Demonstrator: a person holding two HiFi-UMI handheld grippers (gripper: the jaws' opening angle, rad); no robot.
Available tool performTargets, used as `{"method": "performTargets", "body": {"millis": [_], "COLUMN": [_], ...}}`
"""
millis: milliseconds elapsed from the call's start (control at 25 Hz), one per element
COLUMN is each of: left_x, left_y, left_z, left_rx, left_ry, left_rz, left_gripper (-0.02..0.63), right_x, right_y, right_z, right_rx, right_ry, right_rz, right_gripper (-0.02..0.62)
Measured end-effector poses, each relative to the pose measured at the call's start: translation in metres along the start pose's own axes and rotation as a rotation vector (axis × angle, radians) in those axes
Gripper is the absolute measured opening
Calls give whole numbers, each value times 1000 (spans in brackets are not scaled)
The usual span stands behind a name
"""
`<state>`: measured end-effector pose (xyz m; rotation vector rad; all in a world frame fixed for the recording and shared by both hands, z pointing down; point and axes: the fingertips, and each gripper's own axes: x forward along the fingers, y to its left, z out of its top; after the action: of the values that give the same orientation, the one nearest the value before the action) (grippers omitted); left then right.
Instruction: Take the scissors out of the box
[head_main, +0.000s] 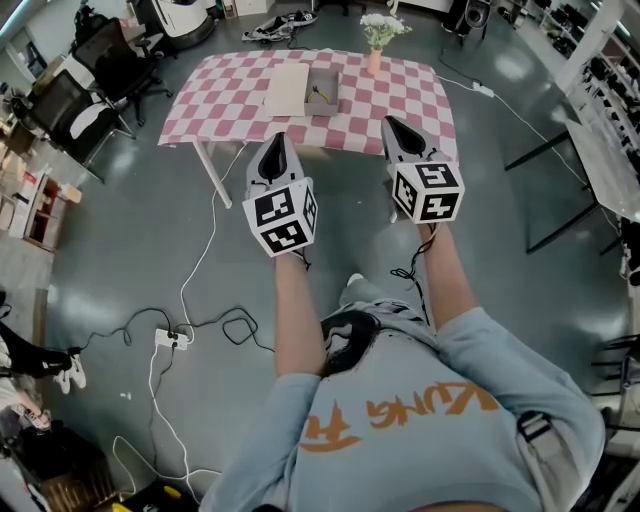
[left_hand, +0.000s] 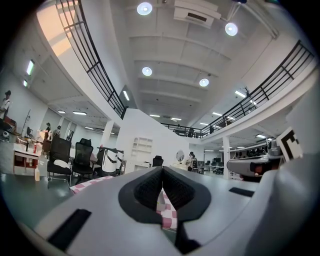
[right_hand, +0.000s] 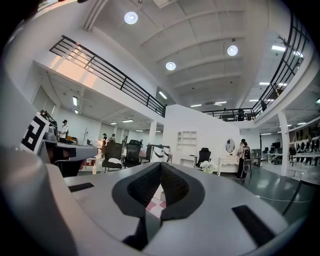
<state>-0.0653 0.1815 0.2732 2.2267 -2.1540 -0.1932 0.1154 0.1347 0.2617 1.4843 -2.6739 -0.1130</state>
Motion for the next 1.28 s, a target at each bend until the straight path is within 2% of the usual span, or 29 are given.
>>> {"method": "performTargets", "body": {"millis": [240,480,760,960,1280], "left_x": [3,17,52,92,179], "left_y": [13,36,46,57,51], "left_z": [7,-2,-4,-18,-54], "left_rx": [2,-9,39,39,10], "left_ry": [-11,7,17,32,114], "left_rz": [19,57,67,84,66], "left_gripper": [20,20,20,20,20], "right_x": [14,40,86,132,211], "right_y": [4,8,-9,-22,-82], "right_z": [9,9,-6,-19,-47], "right_rx": [-4,-11,43,57,131], "right_ry": [-16,-20,-13,-4,57], "right_rz": [20,47,64,91,65], "right_gripper": [-2,-3,-3,-2,-3]}}
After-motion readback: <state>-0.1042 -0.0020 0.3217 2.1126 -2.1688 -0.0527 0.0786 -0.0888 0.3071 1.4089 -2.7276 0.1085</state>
